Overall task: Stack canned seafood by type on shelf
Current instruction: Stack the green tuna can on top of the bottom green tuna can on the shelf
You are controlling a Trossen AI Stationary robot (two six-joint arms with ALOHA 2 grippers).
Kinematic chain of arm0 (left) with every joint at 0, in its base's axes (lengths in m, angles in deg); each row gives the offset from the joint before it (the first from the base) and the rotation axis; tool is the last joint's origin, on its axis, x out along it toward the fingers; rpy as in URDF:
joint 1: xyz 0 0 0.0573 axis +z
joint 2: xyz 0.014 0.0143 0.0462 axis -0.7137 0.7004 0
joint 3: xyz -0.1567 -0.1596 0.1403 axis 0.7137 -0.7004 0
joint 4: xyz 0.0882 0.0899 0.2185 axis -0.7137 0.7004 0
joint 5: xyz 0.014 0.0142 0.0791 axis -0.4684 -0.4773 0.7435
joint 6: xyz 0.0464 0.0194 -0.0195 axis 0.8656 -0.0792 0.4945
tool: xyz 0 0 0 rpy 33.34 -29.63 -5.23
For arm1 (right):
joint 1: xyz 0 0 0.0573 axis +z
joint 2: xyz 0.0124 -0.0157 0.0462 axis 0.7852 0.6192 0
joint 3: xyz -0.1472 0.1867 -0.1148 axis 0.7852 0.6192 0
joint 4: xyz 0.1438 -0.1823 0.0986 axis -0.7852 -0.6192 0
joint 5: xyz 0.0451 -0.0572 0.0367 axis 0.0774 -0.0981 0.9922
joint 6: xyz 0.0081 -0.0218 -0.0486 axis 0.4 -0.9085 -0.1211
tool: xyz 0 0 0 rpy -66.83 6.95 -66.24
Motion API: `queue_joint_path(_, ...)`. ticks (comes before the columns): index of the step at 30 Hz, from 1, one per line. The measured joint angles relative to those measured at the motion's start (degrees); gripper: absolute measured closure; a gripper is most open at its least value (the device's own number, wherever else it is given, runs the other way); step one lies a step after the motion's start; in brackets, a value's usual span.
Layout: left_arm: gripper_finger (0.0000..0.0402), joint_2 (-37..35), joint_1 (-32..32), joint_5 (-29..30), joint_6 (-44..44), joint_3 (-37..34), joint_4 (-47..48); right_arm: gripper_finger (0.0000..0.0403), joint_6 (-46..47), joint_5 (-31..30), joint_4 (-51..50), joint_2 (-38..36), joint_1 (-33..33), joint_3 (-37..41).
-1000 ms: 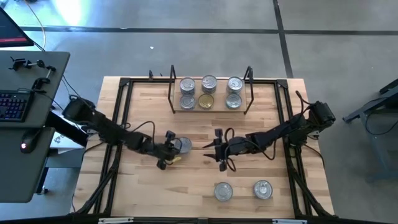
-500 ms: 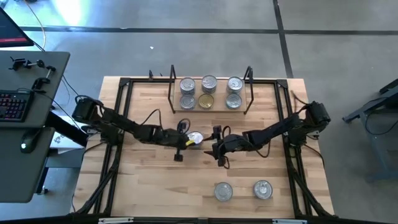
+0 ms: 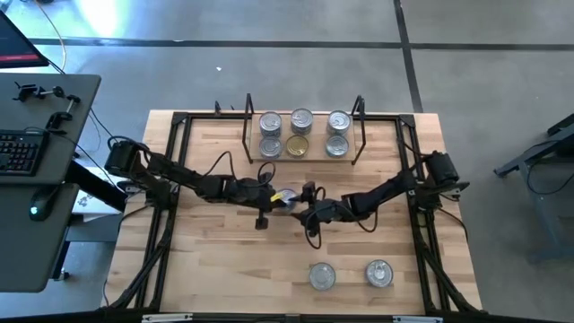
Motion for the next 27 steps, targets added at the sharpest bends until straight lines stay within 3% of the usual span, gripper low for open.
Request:
queue_joint_path(6, 0.0401, 0.0, 0.0, 0.0, 0.0, 0.0, -0.3, 0.0214, 0.1, 1.9, -0.2, 1.0, 0.0, -1.9)
queue_joint_path(10, 0.0399, -0.6, 0.0, 0.0, 0.0, 0.0, 0.3, 0.0299, 2.9, 1.4, -0.5, 1.0, 0.0, -2.1)
queue_joint_path(14, 0.0396, -4.6, -0.3, 1.0, -1.2, 0.2, 8.8, 0.0387, 3.4, -3.5, -4.0, -0.5, 0.9, -2.0)
queue_joint_path(18, 0.0397, -8.9, -1.8, 7.6, -9.8, 0.1, 22.1, 0.0389, 3.1, -14.3, -8.7, -6.2, 2.1, -2.0)
queue_joint_path(20, 0.0399, -10.0, -3.3, 11.6, -13.3, 0.1, 24.9, 0.0394, 3.1, -16.4, -11.1, -9.0, 1.6, -2.0)
queue_joint_path(23, 0.0399, -10.0, -6.1, 16.3, -14.0, 0.1, 25.9, 0.04, 3.2, -14.2, -12.5, -12.6, 0.1, -2.0)
queue_joint_path(27, 0.0399, -8.4, -8.3, 19.7, -8.8, 0.0, 24.3, 0.0395, 5.2, -7.6, -12.9, -14.7, -1.3, -2.0)
